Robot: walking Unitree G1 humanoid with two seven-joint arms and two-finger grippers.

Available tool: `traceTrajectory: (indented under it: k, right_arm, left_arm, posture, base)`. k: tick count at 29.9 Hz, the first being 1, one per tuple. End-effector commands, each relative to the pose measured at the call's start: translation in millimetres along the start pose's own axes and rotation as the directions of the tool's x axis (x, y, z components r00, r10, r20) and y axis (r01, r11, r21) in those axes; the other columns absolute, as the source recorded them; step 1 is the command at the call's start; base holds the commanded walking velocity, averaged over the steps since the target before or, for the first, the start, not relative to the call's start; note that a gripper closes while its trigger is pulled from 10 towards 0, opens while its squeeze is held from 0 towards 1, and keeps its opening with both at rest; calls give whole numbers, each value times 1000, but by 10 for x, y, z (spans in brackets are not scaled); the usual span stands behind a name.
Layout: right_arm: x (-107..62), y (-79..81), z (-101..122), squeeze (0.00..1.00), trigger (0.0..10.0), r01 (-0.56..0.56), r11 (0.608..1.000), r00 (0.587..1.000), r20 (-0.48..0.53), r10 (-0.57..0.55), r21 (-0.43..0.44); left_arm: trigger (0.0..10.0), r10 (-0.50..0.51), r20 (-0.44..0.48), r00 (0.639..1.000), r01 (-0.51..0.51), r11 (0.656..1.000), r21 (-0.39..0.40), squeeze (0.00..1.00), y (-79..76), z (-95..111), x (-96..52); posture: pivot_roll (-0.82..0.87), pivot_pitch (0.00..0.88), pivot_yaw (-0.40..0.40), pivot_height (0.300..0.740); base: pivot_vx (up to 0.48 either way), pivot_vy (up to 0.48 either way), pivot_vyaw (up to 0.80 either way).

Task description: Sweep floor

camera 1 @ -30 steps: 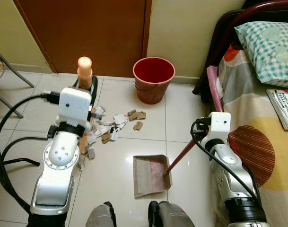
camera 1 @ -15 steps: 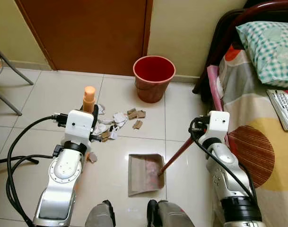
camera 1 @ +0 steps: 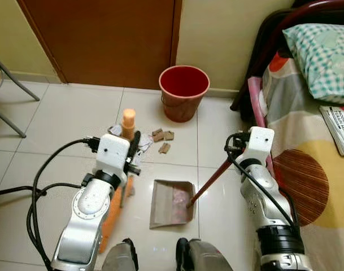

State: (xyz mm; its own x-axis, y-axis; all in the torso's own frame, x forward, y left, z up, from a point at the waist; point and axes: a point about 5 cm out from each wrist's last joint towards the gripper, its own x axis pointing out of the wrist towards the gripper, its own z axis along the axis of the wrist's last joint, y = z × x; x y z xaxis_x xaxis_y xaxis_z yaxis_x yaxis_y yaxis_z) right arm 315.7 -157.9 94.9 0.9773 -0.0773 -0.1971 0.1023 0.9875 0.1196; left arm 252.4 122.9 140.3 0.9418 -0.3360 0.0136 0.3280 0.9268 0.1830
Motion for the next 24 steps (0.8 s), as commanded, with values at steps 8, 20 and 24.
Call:
traceTrajectory:
  k: [8,20,24]
  right_arm:
    - [50,227,34,0,10000,-107,993,994,13,107,53]
    - [43,354,-43,0,10000,-165,984,986,-14,166,61]
    - [46,324,-51,0,10000,-156,986,987,-24,158,58]
  left_arm:
    - [10000,-110,104,988,122,985,-118,0,-203,218,-14]
    - [10000,-27,106,994,61,942,-329,0,-149,254,21]
    - [10000,56,105,993,-21,952,-306,0,20,276,39]
  posture:
    - [1,222,-66,740]
    - [-6,224,-64,740]
    - [-7,226,-73,740]
  base:
    - [0,0,0]
    - [0,0,0]
    - [0,0,0]
